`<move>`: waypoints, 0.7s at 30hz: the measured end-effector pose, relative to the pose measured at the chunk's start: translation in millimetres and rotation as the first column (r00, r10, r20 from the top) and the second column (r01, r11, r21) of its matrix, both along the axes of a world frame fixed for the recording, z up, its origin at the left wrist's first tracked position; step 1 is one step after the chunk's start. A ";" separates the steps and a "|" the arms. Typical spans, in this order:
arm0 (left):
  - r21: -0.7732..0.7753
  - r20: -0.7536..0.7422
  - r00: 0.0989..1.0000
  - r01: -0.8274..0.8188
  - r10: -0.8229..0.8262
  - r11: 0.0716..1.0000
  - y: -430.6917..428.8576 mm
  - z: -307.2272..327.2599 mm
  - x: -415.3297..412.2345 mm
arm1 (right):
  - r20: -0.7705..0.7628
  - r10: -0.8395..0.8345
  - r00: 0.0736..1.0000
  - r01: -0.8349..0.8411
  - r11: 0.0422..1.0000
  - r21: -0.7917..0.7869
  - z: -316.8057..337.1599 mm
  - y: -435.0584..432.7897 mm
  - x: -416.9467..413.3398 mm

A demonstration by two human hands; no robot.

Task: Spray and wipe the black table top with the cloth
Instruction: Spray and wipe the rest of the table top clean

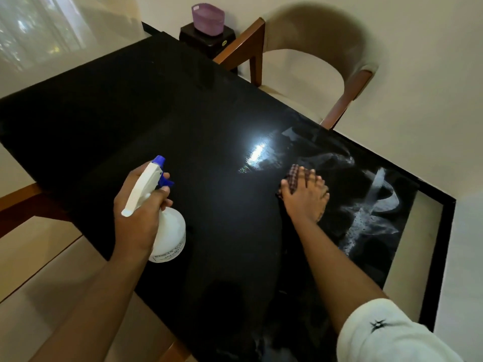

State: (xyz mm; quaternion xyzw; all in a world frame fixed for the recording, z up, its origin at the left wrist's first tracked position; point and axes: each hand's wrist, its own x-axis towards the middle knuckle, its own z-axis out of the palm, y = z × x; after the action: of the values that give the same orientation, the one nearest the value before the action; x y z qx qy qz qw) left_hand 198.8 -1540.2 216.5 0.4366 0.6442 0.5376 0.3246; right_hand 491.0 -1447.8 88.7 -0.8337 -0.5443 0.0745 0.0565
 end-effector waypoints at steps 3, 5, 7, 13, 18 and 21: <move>-0.020 0.019 1.000 0.024 -0.024 0.999 5.2 0.9 5.7 | -0.036 -0.069 0.997 0.069 0.998 -0.013 0.9 3.3 -11.1; -0.010 0.004 0.999 0.032 -0.032 0.999 11.0 -0.1 9.7 | -0.050 0.006 0.999 -0.007 1.000 -0.026 1.6 7.5 -36.1; 0.006 -0.013 0.999 0.045 -0.045 0.999 16.9 0.3 15.0 | -0.087 0.193 0.977 -0.197 0.980 -0.034 2.2 11.8 -70.3; 0.006 -0.015 0.999 0.029 -0.028 1.000 36.0 3.4 33.9 | -0.117 0.530 0.840 -0.534 0.845 -0.007 3.2 20.0 -105.1; 0.012 -0.027 0.998 0.062 -0.062 0.998 53.5 1.0 46.9 | -0.043 0.151 0.988 -0.148 0.988 0.049 -4.0 45.3 -16.3; 0.006 -0.035 0.997 0.067 -0.067 0.998 59.5 -3.4 52.7 | -0.021 -0.010 1.000 0.011 1.000 0.023 -1.8 55.3 26.5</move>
State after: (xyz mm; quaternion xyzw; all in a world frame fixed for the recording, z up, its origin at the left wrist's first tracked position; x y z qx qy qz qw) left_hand 251.4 -1480.6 213.1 0.4683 0.6330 0.5209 0.3295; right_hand 517.5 -1392.6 86.9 -0.8349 -0.5402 0.0766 0.0722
